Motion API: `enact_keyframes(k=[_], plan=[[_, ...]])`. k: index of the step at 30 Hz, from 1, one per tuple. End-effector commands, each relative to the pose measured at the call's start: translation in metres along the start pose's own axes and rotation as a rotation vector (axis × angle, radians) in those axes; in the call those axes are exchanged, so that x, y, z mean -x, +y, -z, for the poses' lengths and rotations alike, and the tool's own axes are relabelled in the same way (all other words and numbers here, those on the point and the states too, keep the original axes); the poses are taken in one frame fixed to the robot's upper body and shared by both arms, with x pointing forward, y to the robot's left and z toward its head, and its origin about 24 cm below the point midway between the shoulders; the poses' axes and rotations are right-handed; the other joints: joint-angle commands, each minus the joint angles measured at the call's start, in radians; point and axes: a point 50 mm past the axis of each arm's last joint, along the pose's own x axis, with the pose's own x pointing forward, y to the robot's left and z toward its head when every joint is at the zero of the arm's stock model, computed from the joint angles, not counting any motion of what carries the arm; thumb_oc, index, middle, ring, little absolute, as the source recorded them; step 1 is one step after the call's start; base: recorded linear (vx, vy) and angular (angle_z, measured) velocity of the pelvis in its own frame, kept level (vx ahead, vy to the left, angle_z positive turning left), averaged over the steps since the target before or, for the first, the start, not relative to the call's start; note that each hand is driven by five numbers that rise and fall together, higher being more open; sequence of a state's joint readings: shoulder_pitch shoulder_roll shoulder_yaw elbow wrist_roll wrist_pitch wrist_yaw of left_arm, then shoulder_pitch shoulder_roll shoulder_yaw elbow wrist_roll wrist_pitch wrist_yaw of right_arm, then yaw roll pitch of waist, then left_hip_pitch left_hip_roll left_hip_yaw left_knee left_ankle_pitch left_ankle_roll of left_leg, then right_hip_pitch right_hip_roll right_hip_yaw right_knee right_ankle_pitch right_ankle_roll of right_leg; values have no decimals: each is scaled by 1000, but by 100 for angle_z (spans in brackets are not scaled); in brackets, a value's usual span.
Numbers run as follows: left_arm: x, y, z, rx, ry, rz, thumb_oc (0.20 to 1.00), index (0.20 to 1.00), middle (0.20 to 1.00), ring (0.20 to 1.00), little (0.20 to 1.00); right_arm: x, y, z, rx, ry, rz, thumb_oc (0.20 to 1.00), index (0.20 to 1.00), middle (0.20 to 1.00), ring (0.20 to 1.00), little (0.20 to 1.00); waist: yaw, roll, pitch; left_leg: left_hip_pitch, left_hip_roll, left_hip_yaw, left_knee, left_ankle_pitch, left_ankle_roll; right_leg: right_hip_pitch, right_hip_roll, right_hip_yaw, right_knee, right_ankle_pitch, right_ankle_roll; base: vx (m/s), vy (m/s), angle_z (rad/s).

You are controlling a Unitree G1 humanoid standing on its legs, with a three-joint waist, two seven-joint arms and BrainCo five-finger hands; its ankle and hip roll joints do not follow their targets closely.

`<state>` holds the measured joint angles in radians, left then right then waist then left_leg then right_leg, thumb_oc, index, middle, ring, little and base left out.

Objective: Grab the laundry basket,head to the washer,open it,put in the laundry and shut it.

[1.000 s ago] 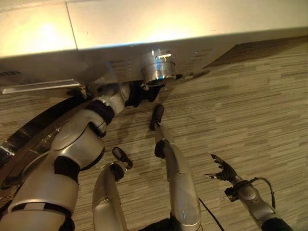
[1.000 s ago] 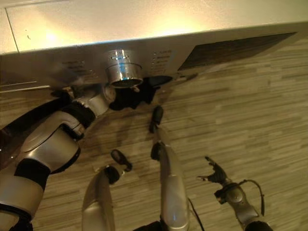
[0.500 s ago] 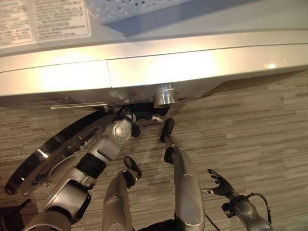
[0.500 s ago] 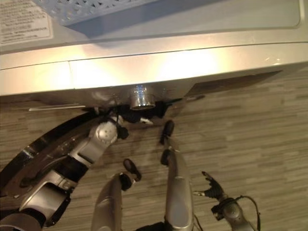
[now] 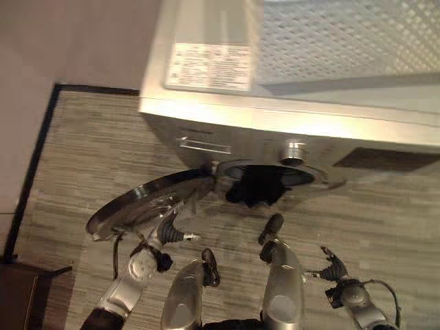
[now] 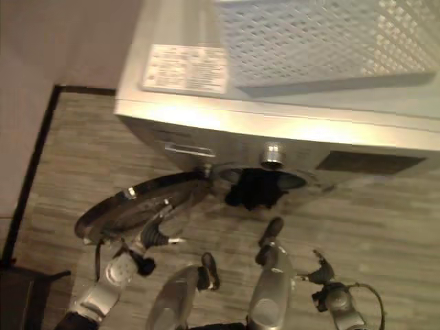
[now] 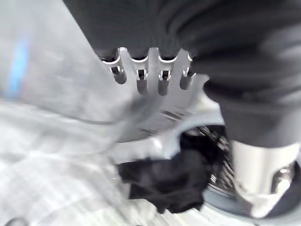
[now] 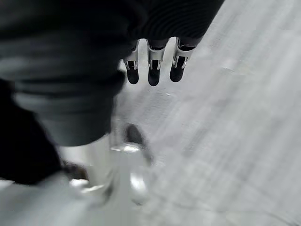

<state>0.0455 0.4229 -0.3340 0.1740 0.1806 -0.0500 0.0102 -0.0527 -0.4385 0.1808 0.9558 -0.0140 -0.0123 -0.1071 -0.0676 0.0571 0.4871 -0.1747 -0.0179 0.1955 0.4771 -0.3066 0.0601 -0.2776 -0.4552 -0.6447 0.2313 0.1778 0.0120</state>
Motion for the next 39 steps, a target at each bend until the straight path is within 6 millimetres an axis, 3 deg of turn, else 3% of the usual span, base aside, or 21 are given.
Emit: enact_keyframes(k=[1, 4, 7, 9, 11, 12, 13, 15, 17, 22, 24, 26, 30, 31, 32, 39], plan=[[6, 2, -10, 37, -82, 27, 1000, 1000, 1000, 1000, 1000, 2, 22, -3, -28, -32, -63, 1000, 1000, 1000, 1000, 1000, 12, 6, -127, 25, -39, -9, 39, -139, 51, 57, -142, 27, -117, 120, 236, -58, 237, 42], [10, -2, 5, 52, -18, 46, 1000, 1000, 1000, 1000, 1000, 3, 19, -12, -5, -78, -67, 1000, 1000, 1000, 1000, 1000, 4, 5, -147, 61, -41, -21, -15, -112, 51, 61, -144, 62, -76, 168, 250, -71, 126, 30], [13, -4, 19, 77, 56, 33, 1000, 1000, 1000, 1000, 1000, 1, 25, -22, 19, -103, -99, 1000, 1000, 1000, 1000, 1000, 5, -1, -193, 107, -45, -27, -113, -36, 84, 57, -26, 169, 169, 27, 223, -87, 180, 25], [19, -8, 31, 137, 113, 30, 1000, 1000, 1000, 1000, 1000, 0, 36, -22, 35, -88, -137, 1000, 1000, 1000, 1000, 1000, 23, -10, -243, 130, -44, -23, -182, 20, 79, 97, 98, 177, 257, -97, 203, -6, 21, -16], [28, -15, 40, 202, 154, 34, 1000, 1000, 1000, 1000, 1000, 2, 47, -13, 45, -52, -178, 1000, 1000, 1000, 1000, 1000, 57, -30, -300, 137, -35, -18, -227, 60, 52, 189, 173, 168, 185, -194, 163, 21, -174, -28], [33, -15, 44, 235, 170, 19, 1000, 1000, 1000, 1000, 1000, 2, 50, -6, 27, -17, -183, 1000, 1000, 1000, 1000, 1000, 71, -43, -328, 132, -24, -27, -247, 84, 34, 238, 225, 195, 98, -258, 134, -17, -245, -44], [40, -15, 49, 264, 194, 15, 1000, 1000, 1000, 1000, 1000, 5, 57, 4, 31, 25, -205, 1000, 1000, 1000, 1000, 1000, 91, -51, -351, 138, -11, -20, -265, 95, 19, 263, 250, 209, 40, -273, 115, -44, -185, -34], [47, -21, 52, 310, 213, 25, 1000, 1000, 1000, 1000, 1000, 10, 68, 16, 36, 79, -240, 1000, 1000, 1000, 1000, 1000, 111, -54, -384, 141, -3, -4, -269, 95, 12, 305, 253, 213, -34, -288, 106, -30, -104, -29], [53, -24, 55, 345, 231, 39, 1000, 1000, 1000, 1000, 1000, 16, 80, 29, 55, 124, -288, 1000, 1000, 1000, 1000, 1000, 120, -48, -405, 155, 11, 7, -288, 98, 0, 325, 260, 229, -85, -264, 110, 6, -99, -40], [63, -40, 63, 334, 284, 141, 1000, 1000, 1000, 1000, 1000, 31, 87, 66, 55, 284, -315, 1000, 1000, 1000, 1000, 1000, 119, -21, -442, 193, 5, 12, -369, 118, 2, 344, 242, 214, -148, -228, 127, 69, -11, -8], [63, -40, 62, 320, 280, 157, 1000, 1000, 1000, 1000, 1000, 32, 86, 71, 60, 312, -316, 1000, 1000, 1000, 1000, 1000, 120, -15, -438, 192, 0, 12, -380, 123, 5, 338, 233, 209, -151, -221, 131, 13, 39, -4], [61, -36, 57, 300, 252, 177, 1000, 1000, 1000, 1000, 1000, 27, 76, 69, 61, 324, -278, 1000, 1000, 1000, 1000, 1000, 124, -2, -405, 161, -7, 15, -364, 129, 12, 305, 209, 198, -126, -210, 137, -143, 65, -7], [43, -23, 34, 246, 140, 207, 1000, 1000, 1000, 1000, 1000, 10, 48, 49, 9, 334, -178, 1000, 1000, 1000, 1000, 1000, 129, 54, -279, -17, -15, 13, -279, 140, 21, 153, 148, 195, -47, -200, 140, -363, 72, 11], [42, -23, 34, 246, 138, 206, 1000, 1000, 1000, 1000, 1000, 9, 48, 48, 9, 333, -178, 1000, 1000, 1000, 1000, 1000, 130, 54, -280, -21, -14, 14, -276, 139, 21, 148, 147, 196, -44, -201, 140, -494, 53, 34], [35, -16, 27, 244, 104, 198, 1000, 1000, 1000, 1000, 1000, 3, 27, 43, -68, 344, -109, 1000, 1000, 1000, 1000, 1000, 128, 90, -214, -133, -24, 12, -222, 155, 18, 49, 125, 189, 16, -207, 127, -328, 26, 41], [24, -12, 15, 234, 57, 200, 1000, 1000, 1000, 1000, 1000, -2, -3, 38, -69, 371, -41, 1000, 1000, 1000, 1000, 1000, 146, 123, -187, -304, -27, 18, -170, 176, 13, -144, 100, 212, 121, -238, 101, -167, 1, 16]])
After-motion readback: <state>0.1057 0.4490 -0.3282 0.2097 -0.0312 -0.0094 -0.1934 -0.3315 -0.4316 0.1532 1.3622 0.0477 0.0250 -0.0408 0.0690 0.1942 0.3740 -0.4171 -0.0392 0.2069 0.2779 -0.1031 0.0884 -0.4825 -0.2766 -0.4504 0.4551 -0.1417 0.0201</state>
